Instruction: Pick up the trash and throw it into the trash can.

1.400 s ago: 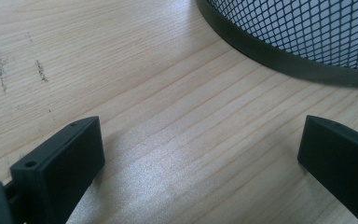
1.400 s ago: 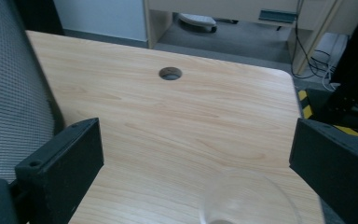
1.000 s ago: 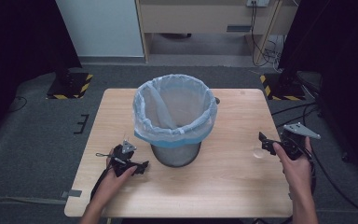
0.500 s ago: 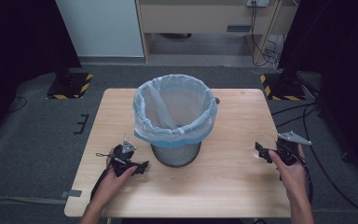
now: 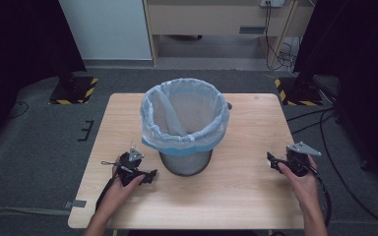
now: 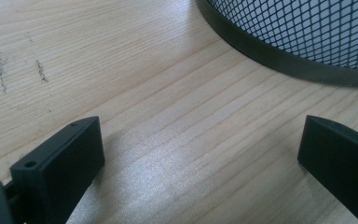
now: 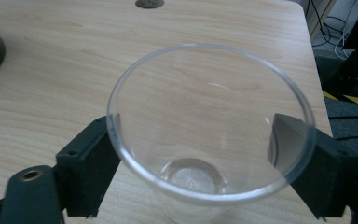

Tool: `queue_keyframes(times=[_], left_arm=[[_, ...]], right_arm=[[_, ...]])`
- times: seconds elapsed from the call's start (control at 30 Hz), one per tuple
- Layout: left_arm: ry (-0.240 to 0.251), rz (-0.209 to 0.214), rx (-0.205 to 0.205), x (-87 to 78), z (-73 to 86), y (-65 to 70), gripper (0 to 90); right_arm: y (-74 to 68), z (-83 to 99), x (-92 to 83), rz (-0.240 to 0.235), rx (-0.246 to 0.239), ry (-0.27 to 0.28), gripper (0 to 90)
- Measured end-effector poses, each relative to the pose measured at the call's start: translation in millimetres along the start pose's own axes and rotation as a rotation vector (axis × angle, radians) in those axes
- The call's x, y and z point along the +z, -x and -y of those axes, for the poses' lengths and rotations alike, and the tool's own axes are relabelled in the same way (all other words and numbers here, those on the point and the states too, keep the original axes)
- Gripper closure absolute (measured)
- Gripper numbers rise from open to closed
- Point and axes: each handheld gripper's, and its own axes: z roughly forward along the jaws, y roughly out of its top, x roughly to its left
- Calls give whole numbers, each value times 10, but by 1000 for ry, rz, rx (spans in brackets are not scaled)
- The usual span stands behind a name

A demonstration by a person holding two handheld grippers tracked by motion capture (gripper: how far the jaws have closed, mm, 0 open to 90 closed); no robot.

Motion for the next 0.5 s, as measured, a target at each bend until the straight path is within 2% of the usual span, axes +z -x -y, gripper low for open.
queue_keyframes(times=[0.07, 0.1, 0.2, 0.3, 0.37, 0.4, 0.43, 0.5], left_arm=[[0, 0, 0, 0, 0, 0, 0], [0, 0, 0, 0, 0, 0, 0], [0, 0, 0, 0, 0, 0, 0], [0, 0, 0, 0, 0, 0, 0], [0, 0, 0, 0, 0, 0, 0], [0, -1, 0, -1, 1, 1, 0], [0, -1, 0, -1, 1, 1, 0], [0, 0, 0, 0, 0, 0, 0]], right_arm=[[18, 0, 0, -5, 6, 5, 201], [62, 4, 1, -22, 26, 22, 294], [102, 15, -27, -46, 60, 46, 319], [106, -6, -52, -33, 44, 36, 326], [98, -51, -89, -32, 42, 56, 332], [83, -113, -127, -10, 25, 65, 336], [83, -113, -127, -10, 25, 65, 336], [68, -206, -203, 21, -11, 84, 342]])
